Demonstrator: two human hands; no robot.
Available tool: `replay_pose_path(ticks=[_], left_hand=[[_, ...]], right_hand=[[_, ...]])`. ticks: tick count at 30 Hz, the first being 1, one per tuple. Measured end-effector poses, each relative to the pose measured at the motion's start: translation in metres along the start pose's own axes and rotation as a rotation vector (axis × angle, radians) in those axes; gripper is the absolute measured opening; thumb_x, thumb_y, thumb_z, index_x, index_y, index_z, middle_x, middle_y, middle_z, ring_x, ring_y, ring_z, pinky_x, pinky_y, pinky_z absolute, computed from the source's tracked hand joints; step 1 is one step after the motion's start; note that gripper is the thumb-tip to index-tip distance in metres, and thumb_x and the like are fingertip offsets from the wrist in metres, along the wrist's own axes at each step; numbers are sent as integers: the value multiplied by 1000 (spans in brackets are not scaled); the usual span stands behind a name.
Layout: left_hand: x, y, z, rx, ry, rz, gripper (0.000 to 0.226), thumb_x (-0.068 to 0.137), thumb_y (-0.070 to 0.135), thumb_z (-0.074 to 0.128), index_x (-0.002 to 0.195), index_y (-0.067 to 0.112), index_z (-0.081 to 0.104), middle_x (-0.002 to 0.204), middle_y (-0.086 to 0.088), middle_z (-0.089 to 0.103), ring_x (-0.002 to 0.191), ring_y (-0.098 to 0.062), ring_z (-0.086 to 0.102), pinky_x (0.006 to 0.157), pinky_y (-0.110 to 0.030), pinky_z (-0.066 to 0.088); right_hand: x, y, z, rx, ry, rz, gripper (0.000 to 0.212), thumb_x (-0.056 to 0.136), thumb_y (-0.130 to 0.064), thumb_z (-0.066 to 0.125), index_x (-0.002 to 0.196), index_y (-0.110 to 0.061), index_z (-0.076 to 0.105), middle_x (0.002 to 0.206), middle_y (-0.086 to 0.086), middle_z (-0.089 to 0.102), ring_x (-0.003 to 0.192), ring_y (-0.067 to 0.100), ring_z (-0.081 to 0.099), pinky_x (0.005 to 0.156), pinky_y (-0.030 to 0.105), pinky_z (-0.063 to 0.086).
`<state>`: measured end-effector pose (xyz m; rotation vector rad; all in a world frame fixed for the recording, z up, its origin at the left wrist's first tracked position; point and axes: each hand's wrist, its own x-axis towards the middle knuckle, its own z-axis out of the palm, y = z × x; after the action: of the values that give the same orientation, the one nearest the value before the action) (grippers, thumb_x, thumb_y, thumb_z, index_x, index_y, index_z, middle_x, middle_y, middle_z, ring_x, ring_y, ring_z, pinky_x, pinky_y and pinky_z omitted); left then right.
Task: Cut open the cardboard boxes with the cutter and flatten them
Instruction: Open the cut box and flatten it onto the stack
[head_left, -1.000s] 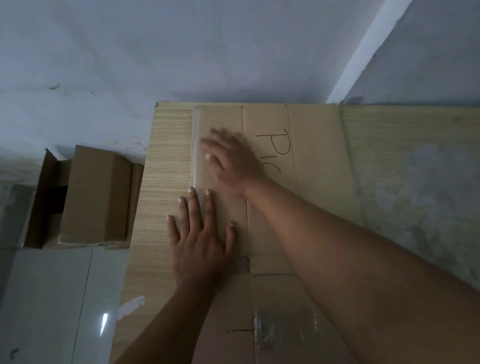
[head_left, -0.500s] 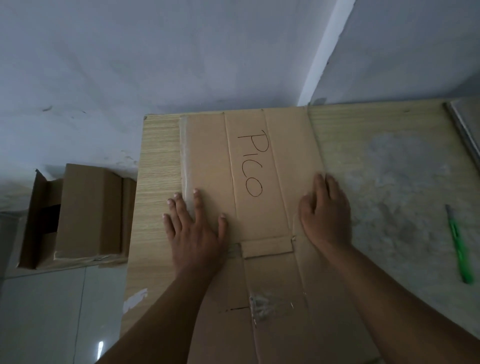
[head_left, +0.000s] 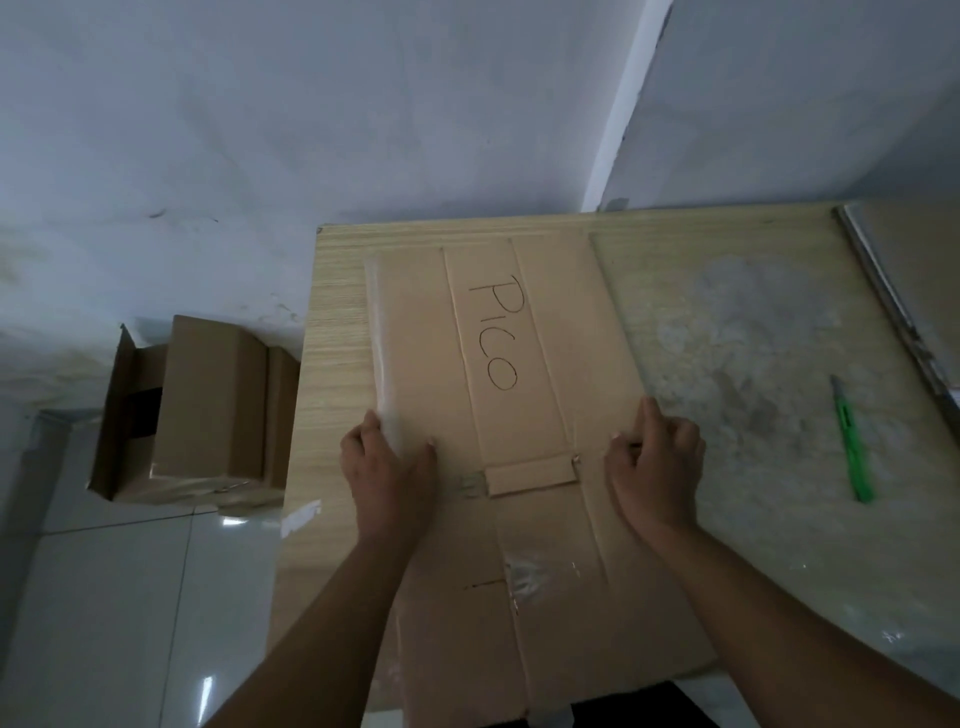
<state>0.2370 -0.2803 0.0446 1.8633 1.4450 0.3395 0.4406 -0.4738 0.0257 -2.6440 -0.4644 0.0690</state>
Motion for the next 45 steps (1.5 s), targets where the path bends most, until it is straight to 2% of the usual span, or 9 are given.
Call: replay_pose_path(ticks=[3, 7, 12, 17, 27, 35, 39, 42, 45], left_hand=[[-1, -4, -11, -10, -26, -22, 55, 95, 24, 70, 141, 4, 50, 131, -17, 51, 123, -34, 47, 102, -42, 41], [-13, -8, -15, 18, -21, 23, 54, 95, 23, 69, 146, 14, 53, 125, -16, 51, 117, -27, 45, 99, -34, 37], [-32, 22, -8, -98, -79, 23, 49, 107, 25, 52, 154, 21, 39, 131, -14, 63, 101, -23, 56, 85, -31, 42], [-65, 79, 22, -122, -42, 121, 58, 111, 26, 41, 165, 22, 19, 155, -11, 49, 131, -28, 53, 106, -32, 38], [-128, 270, 180, -200, 27, 209, 55, 112, 28, 37, 164, 22, 22, 159, -8, 45, 142, -29, 46, 112, -29, 31], [-173, 389, 294, -243, -67, 204, 55, 112, 26, 34, 165, 24, 19, 156, -5, 47, 137, -24, 49, 104, -24, 32], [-187, 430, 344, -230, -128, 225, 55, 113, 24, 33, 165, 20, 16, 157, -7, 45, 128, -16, 49, 101, -20, 33], [-195, 444, 378, -196, -182, 220, 57, 112, 26, 34, 166, 20, 15, 161, -7, 41, 142, -25, 44, 115, -30, 32], [-205, 454, 401, -126, -222, 201, 61, 111, 26, 39, 166, 17, 12, 162, -10, 38, 146, -28, 41, 117, -33, 31]], right_hand=[[1, 5, -13, 75, -92, 134, 58, 90, -30, 64, 144, -15, 49, 117, 27, 47, 112, 45, 49, 99, 46, 39], [-2, 18, -34, 196, -146, 166, 51, 96, -34, 57, 146, -28, 46, 124, 18, 48, 104, 37, 59, 95, 40, 47], [19, 32, -54, 308, -157, 31, 54, 99, -23, 56, 152, -19, 43, 153, 8, 46, 140, 25, 44, 114, 28, 30], [54, 61, -92, 477, -97, -46, 49, 100, -15, 56, 148, -14, 48, 145, 5, 55, 126, 6, 48, 100, 10, 29], [208, 236, -236, 544, -12, -131, 48, 99, -18, 58, 146, -19, 52, 144, 0, 56, 133, 16, 52, 111, 30, 39], [298, 355, -316, 474, -24, -82, 47, 100, -23, 58, 146, -21, 51, 147, 2, 53, 135, 20, 49, 109, 30, 37], [325, 407, -337, 442, -21, -4, 46, 100, -24, 57, 146, -20, 51, 147, 3, 53, 134, 23, 50, 110, 36, 40], [337, 443, -346, 411, -22, 32, 46, 100, -23, 58, 146, -18, 52, 147, 3, 53, 134, 22, 50, 112, 36, 38], [344, 470, -348, 380, -45, 59, 46, 100, -24, 57, 146, -19, 52, 147, 3, 53, 134, 23, 50, 113, 37, 38]])
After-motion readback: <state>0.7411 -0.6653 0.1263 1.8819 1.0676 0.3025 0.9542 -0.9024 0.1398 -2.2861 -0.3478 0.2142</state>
